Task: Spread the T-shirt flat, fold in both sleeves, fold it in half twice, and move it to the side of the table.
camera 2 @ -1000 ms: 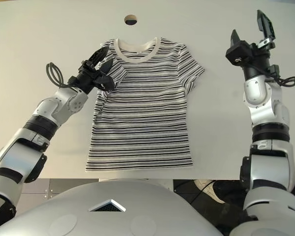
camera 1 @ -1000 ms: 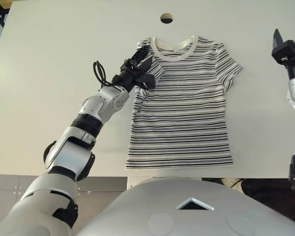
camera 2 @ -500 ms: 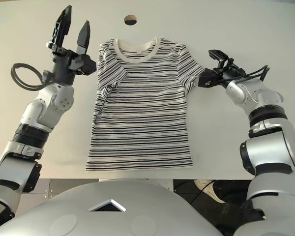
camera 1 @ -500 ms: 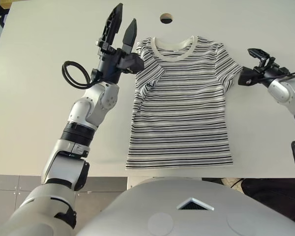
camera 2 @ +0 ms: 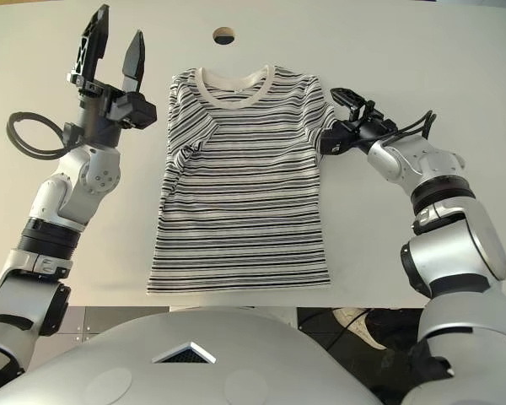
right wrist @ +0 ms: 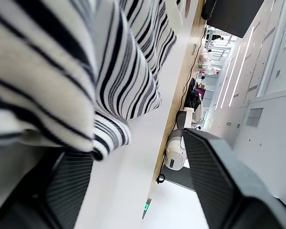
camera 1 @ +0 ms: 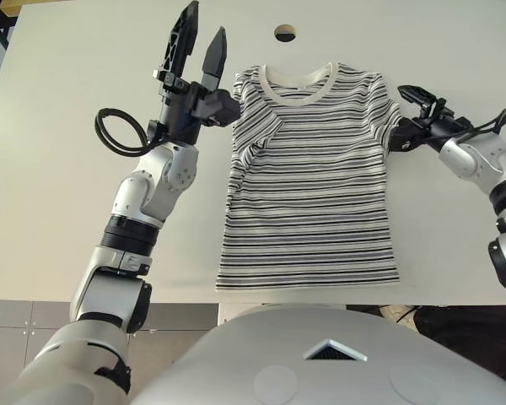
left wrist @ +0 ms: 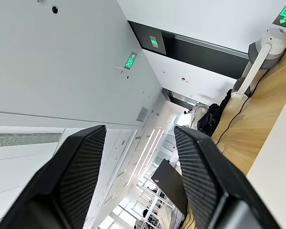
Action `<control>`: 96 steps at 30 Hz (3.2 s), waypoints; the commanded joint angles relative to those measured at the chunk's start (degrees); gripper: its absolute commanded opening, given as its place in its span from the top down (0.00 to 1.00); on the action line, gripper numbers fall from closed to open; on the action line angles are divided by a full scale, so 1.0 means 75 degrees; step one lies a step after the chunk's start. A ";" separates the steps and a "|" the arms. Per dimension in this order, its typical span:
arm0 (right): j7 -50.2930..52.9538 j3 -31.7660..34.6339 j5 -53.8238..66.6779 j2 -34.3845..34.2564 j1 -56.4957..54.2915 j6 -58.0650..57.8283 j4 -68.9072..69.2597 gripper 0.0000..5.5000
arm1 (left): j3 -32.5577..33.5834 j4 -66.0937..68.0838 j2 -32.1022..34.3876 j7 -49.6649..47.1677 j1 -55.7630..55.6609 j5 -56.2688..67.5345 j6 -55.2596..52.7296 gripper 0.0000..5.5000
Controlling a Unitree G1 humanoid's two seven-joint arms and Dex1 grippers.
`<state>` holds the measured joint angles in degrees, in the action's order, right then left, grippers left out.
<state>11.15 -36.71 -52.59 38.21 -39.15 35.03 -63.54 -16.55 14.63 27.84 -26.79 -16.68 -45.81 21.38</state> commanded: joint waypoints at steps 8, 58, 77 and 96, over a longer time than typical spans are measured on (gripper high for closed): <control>0.0057 -0.0262 -0.0027 -0.0104 0.0174 -0.0049 -0.0265 0.82 | 0.0118 -0.0007 0.0037 0.0160 0.0086 0.0070 0.0046 0.51; -0.0079 0.0247 0.0183 -0.0639 0.0785 -0.0261 0.2595 0.98 | 0.0111 0.0538 -0.0163 0.0075 0.0173 0.0037 0.0108 0.51; -0.2274 0.3384 0.4886 0.1713 0.3920 0.0565 0.6382 0.52 | 0.0590 -0.0740 0.2178 0.2504 0.1996 0.1646 0.1591 0.51; -0.5884 0.4002 0.3627 0.4437 0.9430 0.0292 1.0504 0.52 | 0.0314 -0.3611 0.5404 0.8267 0.5692 0.4070 0.2430 0.51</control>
<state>-29.68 -6.27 -25.16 70.30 29.97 38.39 14.32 -13.16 -10.65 67.70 32.65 25.22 -15.87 39.92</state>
